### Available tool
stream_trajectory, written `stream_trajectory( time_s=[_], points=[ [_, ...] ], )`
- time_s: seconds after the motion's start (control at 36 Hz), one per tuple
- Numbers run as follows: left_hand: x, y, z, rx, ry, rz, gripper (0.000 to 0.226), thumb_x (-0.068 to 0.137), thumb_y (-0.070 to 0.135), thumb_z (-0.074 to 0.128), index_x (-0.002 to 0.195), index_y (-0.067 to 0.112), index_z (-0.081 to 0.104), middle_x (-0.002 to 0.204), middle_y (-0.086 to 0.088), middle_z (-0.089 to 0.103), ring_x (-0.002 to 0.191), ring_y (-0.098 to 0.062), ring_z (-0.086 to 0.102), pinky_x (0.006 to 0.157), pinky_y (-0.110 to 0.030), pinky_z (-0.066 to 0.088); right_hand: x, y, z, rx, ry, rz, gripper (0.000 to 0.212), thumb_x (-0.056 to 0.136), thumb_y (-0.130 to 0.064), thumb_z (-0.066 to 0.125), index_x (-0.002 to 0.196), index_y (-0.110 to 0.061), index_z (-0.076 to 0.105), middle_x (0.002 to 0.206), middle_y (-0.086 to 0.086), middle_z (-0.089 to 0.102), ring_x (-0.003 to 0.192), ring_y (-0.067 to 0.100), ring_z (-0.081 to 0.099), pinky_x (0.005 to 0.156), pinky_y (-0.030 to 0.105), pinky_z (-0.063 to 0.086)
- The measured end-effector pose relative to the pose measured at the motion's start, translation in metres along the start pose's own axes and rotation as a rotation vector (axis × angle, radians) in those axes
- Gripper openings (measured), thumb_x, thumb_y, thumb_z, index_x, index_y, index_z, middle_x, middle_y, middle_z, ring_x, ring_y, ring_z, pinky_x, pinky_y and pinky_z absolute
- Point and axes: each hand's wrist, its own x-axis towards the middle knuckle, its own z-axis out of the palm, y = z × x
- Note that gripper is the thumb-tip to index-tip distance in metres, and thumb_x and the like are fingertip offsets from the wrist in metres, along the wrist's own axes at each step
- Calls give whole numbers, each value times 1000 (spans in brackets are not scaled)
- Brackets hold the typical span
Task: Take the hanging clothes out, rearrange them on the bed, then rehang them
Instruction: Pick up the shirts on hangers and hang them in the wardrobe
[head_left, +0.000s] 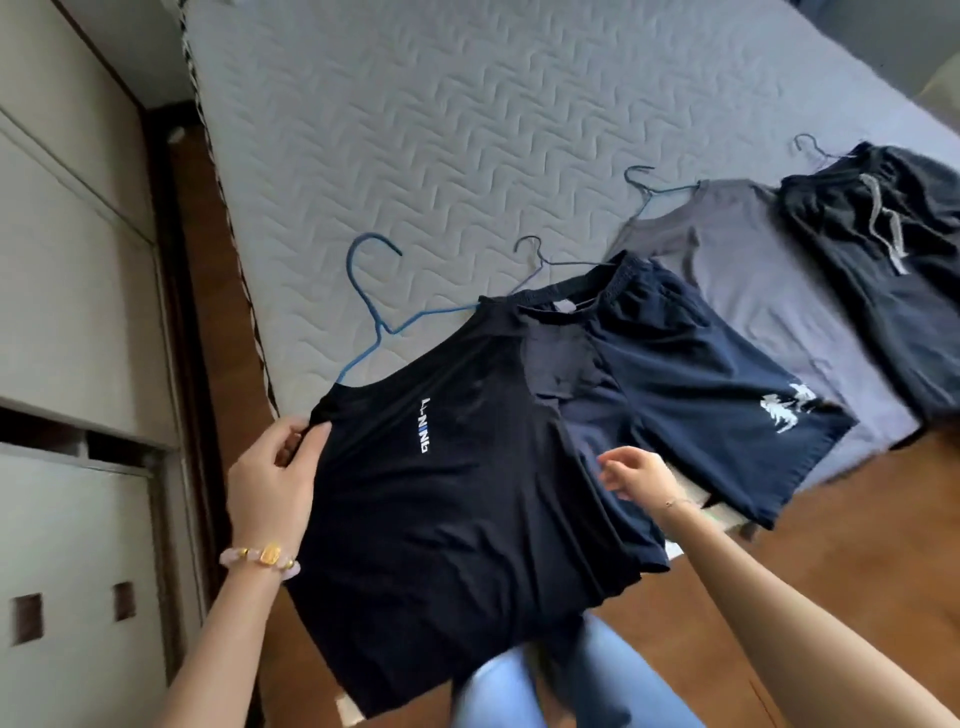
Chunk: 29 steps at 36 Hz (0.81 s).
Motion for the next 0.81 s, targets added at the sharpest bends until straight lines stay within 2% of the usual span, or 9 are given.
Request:
stream_trajectory(
  time_s=[0.06, 0.11, 0.17, 0.22, 0.33, 0.42, 0.56, 0.64, 0.81],
  points=[
    [-25, 23, -5, 6, -2, 43, 12, 88, 26, 63, 78, 19, 63, 72, 4, 63, 67, -2, 55, 60, -14, 40, -26, 21, -9, 51, -6, 26, 22, 91, 4, 43, 85, -9, 59, 65, 6, 60, 37, -5, 54, 39, 6, 39],
    [-47, 41, -3, 31, -27, 78, 12, 87, 27, 63, 80, 18, 65, 72, 6, 62, 69, -1, 57, 61, -10, 40, -52, 49, -18, 88, -22, 78, 21, 92, 3, 42, 87, -9, 59, 65, 5, 60, 39, -2, 56, 41, 10, 41],
    [-68, 56, 4, 36, -48, 97, 13, 87, 27, 64, 85, 15, 68, 73, 2, 63, 71, -12, 58, 69, -27, 47, -77, 86, -27, 110, -31, 131, 21, 91, -1, 45, 87, -11, 63, 67, 6, 64, 53, 11, 60, 53, 24, 44],
    [-89, 71, 16, 43, -69, 128, 16, 87, 28, 64, 88, 14, 69, 76, 0, 65, 77, -22, 60, 73, -37, 49, -102, 124, -40, 117, -12, 173, 22, 90, -5, 47, 84, -16, 65, 70, 7, 66, 63, 21, 59, 58, 28, 40],
    [-143, 101, 46, 101, -99, 214, 16, 86, 30, 65, 87, 14, 70, 71, 3, 63, 74, -19, 59, 60, -28, 42, -148, 204, -65, 150, -8, 266, 19, 91, -4, 48, 86, -13, 64, 70, 10, 67, 59, 19, 61, 54, 22, 41],
    [-182, 121, 68, 105, -110, 246, 17, 86, 30, 65, 82, 15, 70, 70, 1, 64, 71, -19, 58, 57, -23, 39, -181, 260, -89, 209, -4, 344, 16, 91, -4, 50, 87, -8, 65, 64, 8, 67, 56, 19, 59, 52, 21, 41],
    [-237, 154, 105, 18, -137, 236, 13, 85, 28, 66, 73, 22, 64, 64, 5, 62, 66, -19, 55, 57, -25, 38, -225, 343, -142, 264, 24, 436, 16, 86, 7, 50, 82, 2, 64, 47, 5, 63, 36, 12, 51, 40, 16, 38],
    [-263, 176, 131, -29, -148, 221, 15, 84, 26, 67, 69, 25, 62, 63, 8, 60, 62, -12, 53, 58, -25, 37, -234, 375, -176, 327, 49, 476, 17, 88, 6, 49, 84, 4, 65, 51, 7, 63, 41, 17, 51, 43, 16, 34],
    [-298, 222, 176, -106, -173, 185, 25, 84, 26, 66, 61, 30, 57, 65, 1, 60, 63, -16, 51, 61, -29, 39, -216, 382, -243, 389, 128, 464, 21, 91, 2, 44, 86, -3, 64, 61, 8, 63, 43, 14, 50, 41, 12, 30]
  ],
)
